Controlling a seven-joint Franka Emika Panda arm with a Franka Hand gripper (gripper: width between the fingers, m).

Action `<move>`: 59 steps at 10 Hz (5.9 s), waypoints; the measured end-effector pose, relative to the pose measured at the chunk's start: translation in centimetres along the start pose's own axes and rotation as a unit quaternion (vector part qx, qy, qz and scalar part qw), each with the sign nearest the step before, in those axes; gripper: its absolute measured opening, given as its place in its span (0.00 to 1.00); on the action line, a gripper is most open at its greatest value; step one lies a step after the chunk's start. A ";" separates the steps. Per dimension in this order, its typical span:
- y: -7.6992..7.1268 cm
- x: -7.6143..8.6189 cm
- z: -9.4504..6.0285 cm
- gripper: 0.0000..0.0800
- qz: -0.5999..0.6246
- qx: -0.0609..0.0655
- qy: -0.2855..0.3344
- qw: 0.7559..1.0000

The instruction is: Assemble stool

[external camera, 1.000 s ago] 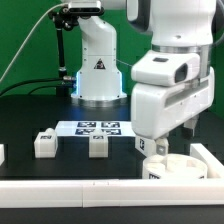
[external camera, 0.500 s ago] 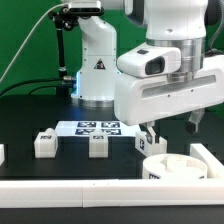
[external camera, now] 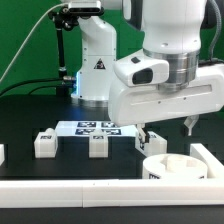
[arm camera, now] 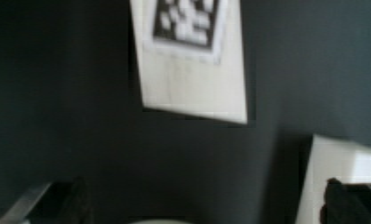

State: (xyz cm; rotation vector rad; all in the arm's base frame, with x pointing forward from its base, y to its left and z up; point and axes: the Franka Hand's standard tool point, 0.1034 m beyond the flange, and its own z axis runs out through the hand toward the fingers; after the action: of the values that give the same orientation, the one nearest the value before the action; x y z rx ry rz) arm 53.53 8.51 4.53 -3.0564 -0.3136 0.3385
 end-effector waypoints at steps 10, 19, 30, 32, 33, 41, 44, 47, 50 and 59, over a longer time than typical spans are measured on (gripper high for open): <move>-0.3 -2.0 1.4 0.81 -0.014 0.020 -0.327 0.945; -0.6 -2.5 2.7 0.69 -0.021 0.012 -0.347 0.938; 0.5 -1.0 -4.5 0.40 -0.032 0.031 -0.348 0.937; -0.2 -1.2 -6.1 0.40 -0.036 0.026 -0.344 0.938; 0.0 0.2 -5.9 0.40 -0.036 0.024 -0.302 0.952; 1.1 4.8 -12.2 0.40 -0.096 -0.003 -0.008 0.995; 1.2 6.0 -11.4 0.40 -0.110 -0.025 0.119 0.986; 2.3 7.0 -11.9 0.40 -0.163 -0.070 0.255 0.950; 3.9 7.1 -11.7 0.40 -0.167 -0.093 0.317 0.929; -0.8 7.6 -7.7 0.40 -0.199 -0.098 0.345 0.912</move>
Offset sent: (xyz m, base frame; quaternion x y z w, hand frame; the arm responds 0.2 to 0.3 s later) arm 0.0000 0.0000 0.0000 0.0000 -0.1296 0.0000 0.9916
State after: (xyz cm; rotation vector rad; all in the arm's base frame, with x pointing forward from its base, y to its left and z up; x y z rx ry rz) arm 62.36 10.60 10.50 -2.9265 -0.9250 -0.8126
